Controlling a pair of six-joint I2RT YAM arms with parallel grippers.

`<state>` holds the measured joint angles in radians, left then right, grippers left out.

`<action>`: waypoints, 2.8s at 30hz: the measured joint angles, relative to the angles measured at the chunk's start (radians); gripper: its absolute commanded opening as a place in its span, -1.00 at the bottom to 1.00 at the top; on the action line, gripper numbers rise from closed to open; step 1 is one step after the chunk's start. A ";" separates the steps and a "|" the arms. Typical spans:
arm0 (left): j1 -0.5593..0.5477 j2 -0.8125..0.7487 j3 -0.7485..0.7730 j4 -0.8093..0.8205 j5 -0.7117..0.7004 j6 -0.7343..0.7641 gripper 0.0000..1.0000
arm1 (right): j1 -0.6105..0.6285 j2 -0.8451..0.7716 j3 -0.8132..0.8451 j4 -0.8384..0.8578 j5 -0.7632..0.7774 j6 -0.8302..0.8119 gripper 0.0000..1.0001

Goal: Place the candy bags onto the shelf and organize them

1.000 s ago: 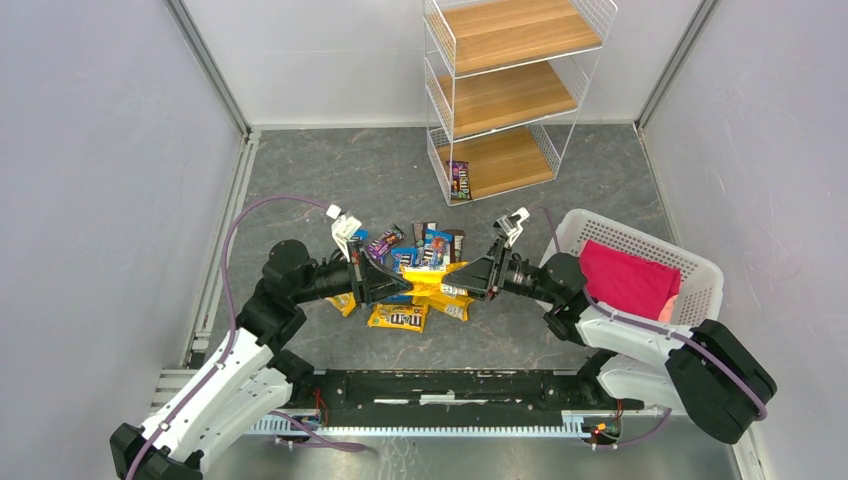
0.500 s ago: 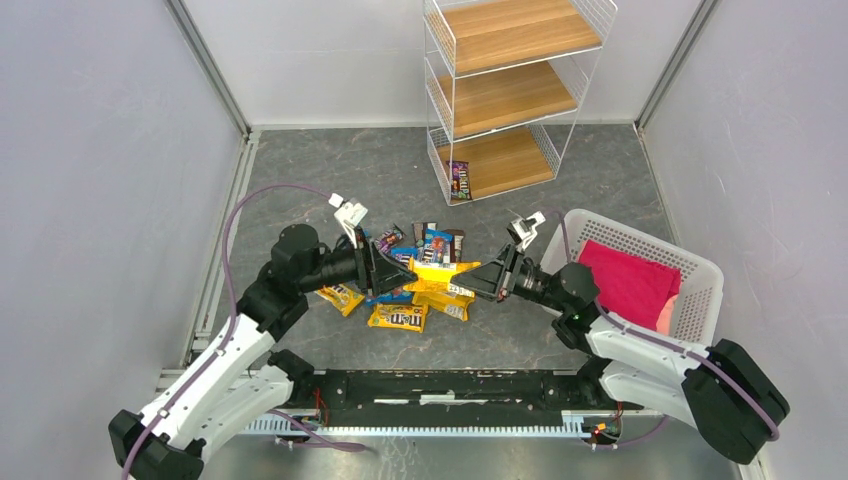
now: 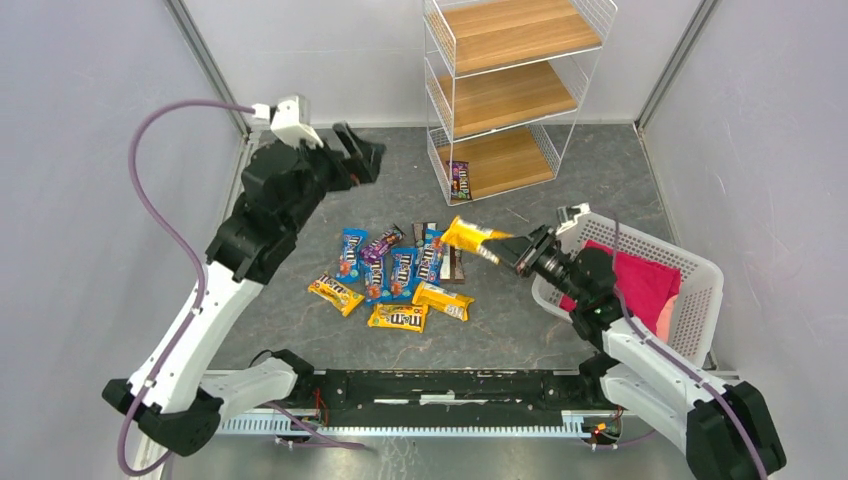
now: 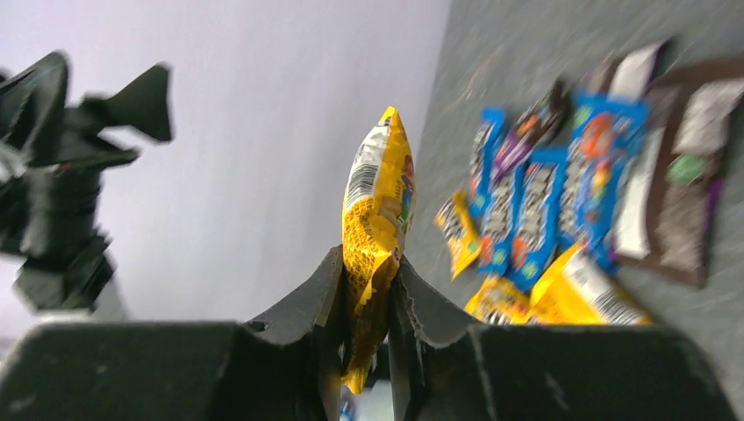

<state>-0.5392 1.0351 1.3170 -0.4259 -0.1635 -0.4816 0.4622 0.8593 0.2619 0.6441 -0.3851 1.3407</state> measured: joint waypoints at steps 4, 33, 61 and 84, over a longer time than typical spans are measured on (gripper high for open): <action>0.000 0.091 0.115 0.098 -0.121 0.049 1.00 | -0.098 0.032 0.126 -0.143 0.074 -0.087 -0.67; 0.113 0.075 -0.077 0.307 -0.216 0.249 1.00 | -0.098 0.853 0.932 -0.039 0.519 -0.222 -0.64; 0.259 0.117 -0.074 0.293 -0.035 0.158 0.86 | 0.022 1.002 1.133 -0.150 0.607 -0.457 -0.56; 0.291 0.146 -0.074 0.293 0.001 0.138 0.85 | 0.029 0.910 1.114 -0.291 0.640 -0.614 0.24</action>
<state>-0.2481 1.1809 1.2427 -0.1326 -0.1623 -0.3439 0.4908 1.7695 1.3754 0.3531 0.2554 0.7269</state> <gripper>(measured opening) 0.927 0.607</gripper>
